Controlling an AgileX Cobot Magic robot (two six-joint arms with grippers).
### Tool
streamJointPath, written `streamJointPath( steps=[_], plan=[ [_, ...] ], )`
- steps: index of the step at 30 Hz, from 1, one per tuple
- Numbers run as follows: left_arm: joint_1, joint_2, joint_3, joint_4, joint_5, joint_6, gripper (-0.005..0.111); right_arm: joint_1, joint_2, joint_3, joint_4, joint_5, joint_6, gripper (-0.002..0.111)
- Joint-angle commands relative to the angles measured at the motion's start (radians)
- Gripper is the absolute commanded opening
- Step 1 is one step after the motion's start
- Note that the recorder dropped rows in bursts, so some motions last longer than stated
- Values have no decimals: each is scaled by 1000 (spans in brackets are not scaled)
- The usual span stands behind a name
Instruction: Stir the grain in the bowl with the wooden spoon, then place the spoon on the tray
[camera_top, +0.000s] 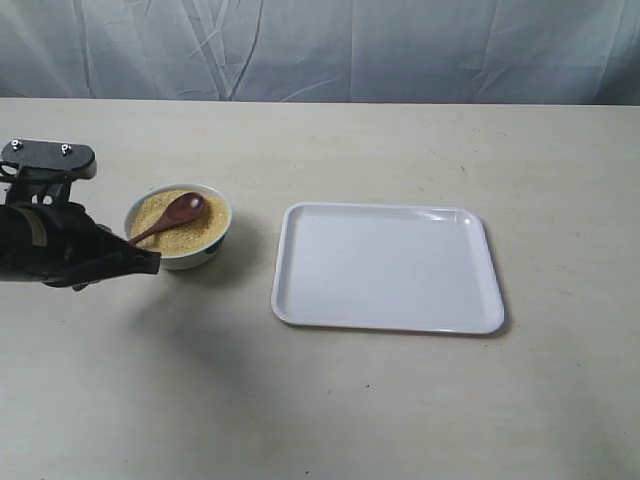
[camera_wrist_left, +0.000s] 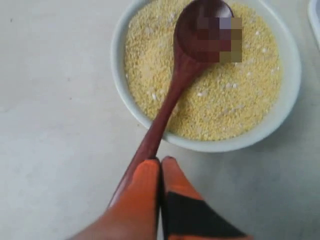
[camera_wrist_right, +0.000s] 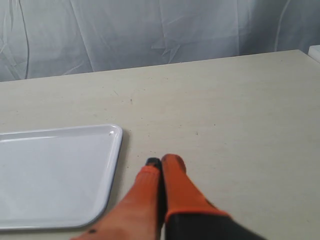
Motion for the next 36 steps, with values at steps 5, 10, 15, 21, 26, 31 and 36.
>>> streamJointPath(
  steps=[5, 10, 15, 21, 26, 31, 36],
  plan=[
    [5, -3, -64, -81, 90, -5, 0, -3, -6, 3, 0, -6, -4, 0],
    [5, -3, -75, -136, 249, 7, 0, -3, -6, 3, 0, -6, -4, 0],
    [-5, -3, -75, -304, 289, 176, 0, -3, -6, 3, 0, -6, -4, 0],
    [-22, 54, -88, -352, 266, 265, 0, -3, -6, 3, 0, -6, -4, 0],
    [-16, 145, -156, -232, 334, 263, 0, -3, -6, 3, 0, -10, -4, 0],
    [-14, 172, -219, -173, 325, 263, 0, -3, -6, 3, 0, -10, -4, 0],
    [6, 179, -277, -51, 352, 192, 0, -3, -6, 3, 0, -10, -4, 0]
  ],
)
